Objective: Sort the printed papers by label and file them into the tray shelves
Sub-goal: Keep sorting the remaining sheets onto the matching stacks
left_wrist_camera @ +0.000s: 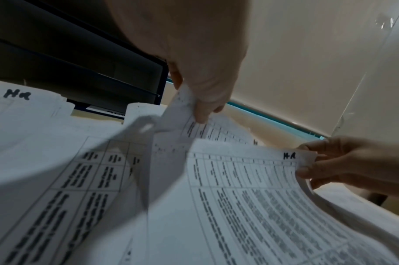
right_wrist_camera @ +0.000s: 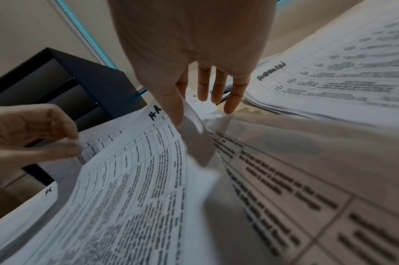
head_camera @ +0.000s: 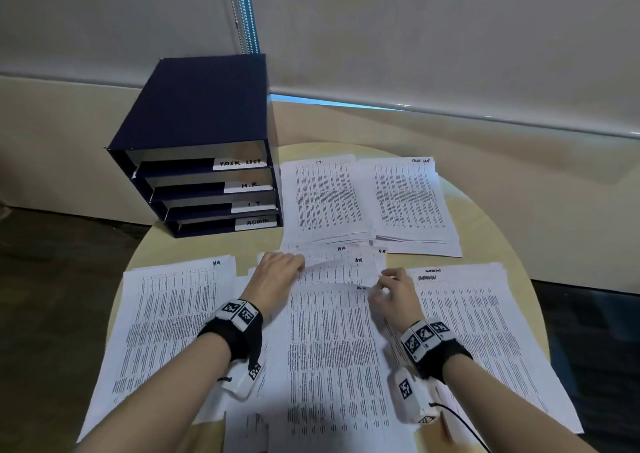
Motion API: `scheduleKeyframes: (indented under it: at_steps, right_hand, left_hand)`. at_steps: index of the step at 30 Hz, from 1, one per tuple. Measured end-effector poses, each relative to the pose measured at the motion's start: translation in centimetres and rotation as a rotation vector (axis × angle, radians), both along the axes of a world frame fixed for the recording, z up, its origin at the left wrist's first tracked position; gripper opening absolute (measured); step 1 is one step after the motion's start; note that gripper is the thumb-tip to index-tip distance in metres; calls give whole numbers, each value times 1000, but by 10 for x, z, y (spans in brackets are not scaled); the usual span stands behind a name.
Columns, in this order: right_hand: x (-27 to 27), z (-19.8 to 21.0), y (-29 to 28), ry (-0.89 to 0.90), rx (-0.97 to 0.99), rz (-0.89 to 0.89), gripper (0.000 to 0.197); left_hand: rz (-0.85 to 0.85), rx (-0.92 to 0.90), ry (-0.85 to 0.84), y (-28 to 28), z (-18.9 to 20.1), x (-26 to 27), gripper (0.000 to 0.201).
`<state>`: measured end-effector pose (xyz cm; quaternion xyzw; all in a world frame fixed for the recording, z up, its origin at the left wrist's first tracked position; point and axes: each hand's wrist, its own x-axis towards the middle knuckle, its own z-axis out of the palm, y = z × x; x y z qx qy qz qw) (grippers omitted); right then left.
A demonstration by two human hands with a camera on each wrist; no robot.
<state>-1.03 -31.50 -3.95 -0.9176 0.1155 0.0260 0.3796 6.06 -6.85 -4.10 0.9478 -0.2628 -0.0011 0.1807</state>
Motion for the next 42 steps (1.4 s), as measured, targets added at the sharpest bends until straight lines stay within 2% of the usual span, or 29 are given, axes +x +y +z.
scheduleKeyframes:
  at_steps: [2,4,7,10,12,15,18,21,25,29,32,35,38,40,42]
  right_hand:
    - [-4,-1,-2,-8,8,14,16]
    - [-5,-2,-2,-16,-16,63,13]
    - [-7,1,1,8,-8,116,18]
    - [-14,3,5,63,76,59,18]
    - [-22,0,5,64,97,50,15]
    - [-38,-5,2,98,69,113,15]
    - [-53,-8,-4,116,40,173,18]
    - [-64,-9,-9,126,42,186,20]
    - [-69,-5,-24,83,95,105,19]
    - [-63,3,-43,87,212,-33,10]
    - [-54,2,-57,27,174,-38,19]
    - [-49,0,-66,27,146,-11,19]
    - [-50,2,-67,48,134,36,22]
    - [-54,3,-65,64,122,85,21]
    - [-58,3,-63,80,107,116,18]
  left_hand:
    - [-4,-126,209,6,3,-4,10]
    - [-31,-121,341,11,6,-6,8]
    - [-39,-82,453,16,3,-8,14]
    - [-60,0,526,18,2,-6,18]
    - [-55,54,513,14,3,-6,10]
    - [100,12,390,6,-1,-4,21]
    - [215,83,234,4,-2,6,33]
    - [313,47,335,20,-1,17,36]
    - [399,-143,511,54,-1,16,26]
    - [370,-199,528,66,-3,3,24]
    - [338,-199,368,55,-6,-2,26]
    - [259,-83,264,26,-3,-2,27]
    - [158,130,363,-6,2,-1,39]
    - [104,190,404,-21,3,-1,45]
    - [15,221,383,-35,3,-7,61]
